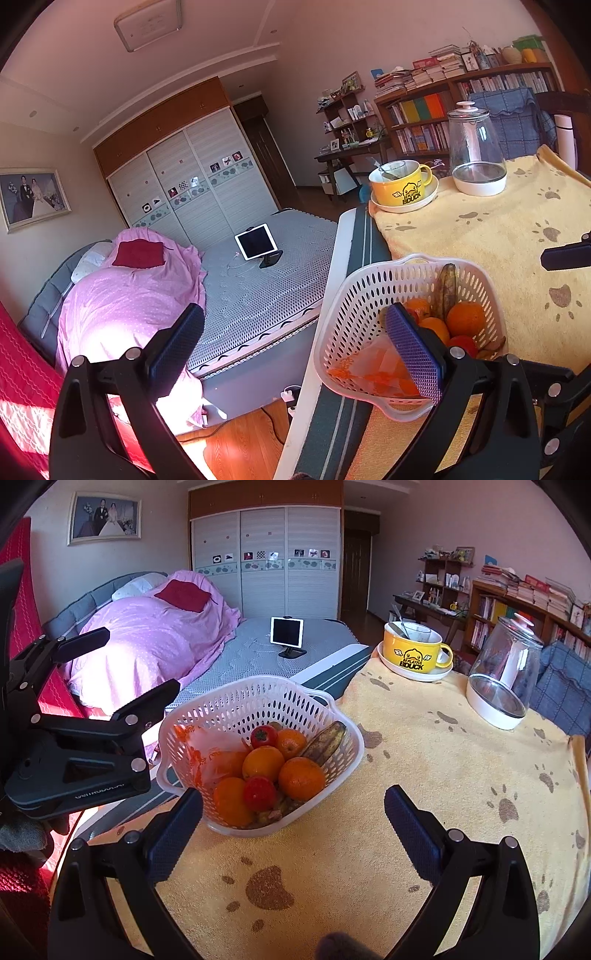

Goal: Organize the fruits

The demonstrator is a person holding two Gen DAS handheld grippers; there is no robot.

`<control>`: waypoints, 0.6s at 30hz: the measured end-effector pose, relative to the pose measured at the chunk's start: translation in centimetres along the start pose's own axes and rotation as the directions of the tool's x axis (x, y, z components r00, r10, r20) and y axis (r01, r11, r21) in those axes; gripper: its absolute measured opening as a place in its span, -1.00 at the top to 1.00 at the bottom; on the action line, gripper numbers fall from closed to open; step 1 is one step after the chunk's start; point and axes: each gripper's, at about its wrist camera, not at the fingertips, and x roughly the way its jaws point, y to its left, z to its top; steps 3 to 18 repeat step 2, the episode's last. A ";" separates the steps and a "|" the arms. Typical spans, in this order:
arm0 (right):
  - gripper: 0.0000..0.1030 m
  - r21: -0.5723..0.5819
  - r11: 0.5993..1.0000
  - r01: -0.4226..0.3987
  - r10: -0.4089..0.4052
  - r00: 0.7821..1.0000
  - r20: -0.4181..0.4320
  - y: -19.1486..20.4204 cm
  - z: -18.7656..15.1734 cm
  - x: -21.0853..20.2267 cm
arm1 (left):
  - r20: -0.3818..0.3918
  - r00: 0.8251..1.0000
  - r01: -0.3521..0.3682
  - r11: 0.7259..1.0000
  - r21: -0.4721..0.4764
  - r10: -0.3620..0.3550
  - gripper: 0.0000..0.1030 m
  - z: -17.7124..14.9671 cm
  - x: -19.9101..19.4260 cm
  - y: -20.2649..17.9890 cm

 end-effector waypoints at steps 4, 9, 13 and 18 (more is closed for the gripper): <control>-0.90 0.023 1.000 0.008 -0.008 1.000 -0.009 -0.6 -0.2 0.0 | 0.001 1.000 0.003 1.000 0.004 -0.003 -0.94 0.1 0.0 -0.4; -0.90 0.023 1.000 0.008 -0.008 1.000 -0.009 -0.6 -0.2 0.0 | 0.001 1.000 0.003 1.000 0.004 -0.003 -0.94 0.1 0.0 -0.4; -0.90 0.023 1.000 0.008 -0.008 1.000 -0.009 -0.6 -0.2 0.0 | 0.001 1.000 0.003 1.000 0.004 -0.003 -0.94 0.1 0.0 -0.4; -0.90 0.023 1.000 0.008 -0.008 1.000 -0.009 -0.6 -0.2 0.0 | 0.001 1.000 0.003 1.000 0.004 -0.003 -0.94 0.1 0.0 -0.4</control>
